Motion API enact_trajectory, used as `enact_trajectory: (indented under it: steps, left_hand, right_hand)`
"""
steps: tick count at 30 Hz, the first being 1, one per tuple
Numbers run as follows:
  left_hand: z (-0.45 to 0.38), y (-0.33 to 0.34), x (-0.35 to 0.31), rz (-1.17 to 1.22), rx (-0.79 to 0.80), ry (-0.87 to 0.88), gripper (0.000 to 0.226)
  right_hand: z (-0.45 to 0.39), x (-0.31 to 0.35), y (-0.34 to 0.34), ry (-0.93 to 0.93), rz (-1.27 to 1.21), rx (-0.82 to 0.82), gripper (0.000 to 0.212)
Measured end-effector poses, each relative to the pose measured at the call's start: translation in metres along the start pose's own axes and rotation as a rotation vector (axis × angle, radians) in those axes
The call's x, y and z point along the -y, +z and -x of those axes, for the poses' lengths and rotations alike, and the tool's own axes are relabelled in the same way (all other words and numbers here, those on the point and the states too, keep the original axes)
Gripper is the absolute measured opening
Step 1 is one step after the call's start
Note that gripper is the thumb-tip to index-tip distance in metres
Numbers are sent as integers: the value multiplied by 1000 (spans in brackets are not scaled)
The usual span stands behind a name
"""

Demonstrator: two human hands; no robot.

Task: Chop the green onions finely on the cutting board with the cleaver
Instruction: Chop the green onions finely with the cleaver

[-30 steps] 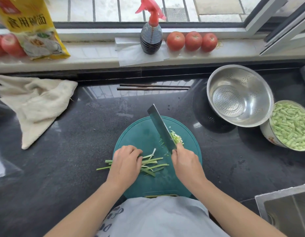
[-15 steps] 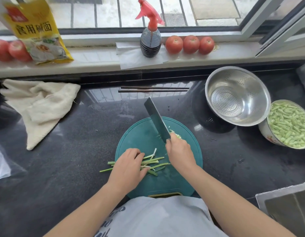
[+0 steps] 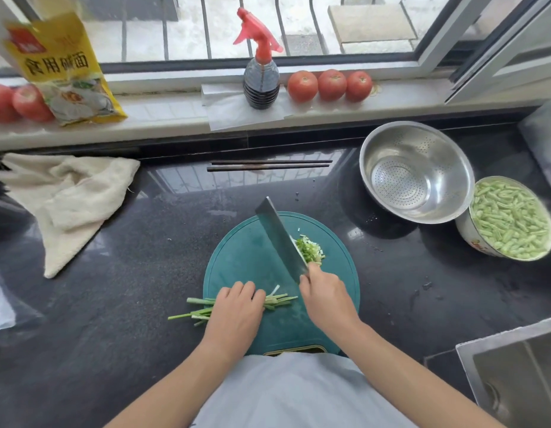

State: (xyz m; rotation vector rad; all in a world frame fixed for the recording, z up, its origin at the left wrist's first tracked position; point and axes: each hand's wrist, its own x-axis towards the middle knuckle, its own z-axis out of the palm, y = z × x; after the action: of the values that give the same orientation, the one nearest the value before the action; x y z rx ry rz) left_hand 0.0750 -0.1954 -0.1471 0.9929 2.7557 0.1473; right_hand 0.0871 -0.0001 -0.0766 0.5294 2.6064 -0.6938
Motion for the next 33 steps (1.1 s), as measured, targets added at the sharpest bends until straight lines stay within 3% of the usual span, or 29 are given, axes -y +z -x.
enact_trajectory:
  steps: [4,11,19,28,33]
  left_hand:
    - [9,-1,17,-33,9,-4,25]
    - [3,-22,15,63,-7,-100,22]
    - [-96,-38,5,536,-3,-461,18]
    - [-131,-29,-14,266,49,-472,18]
    - [-126,-31,-12,285,101,-502,22]
  right_hand:
    - [5,11,22,-34,46,21,23]
    - [7,-14,6,86,-71,1,25]
    - [9,-42,-20,172,-292,-122,33]
    - [2,-50,-25,195,-287,-93,31]
    - [1,-40,-23,150,-247,-45,28]
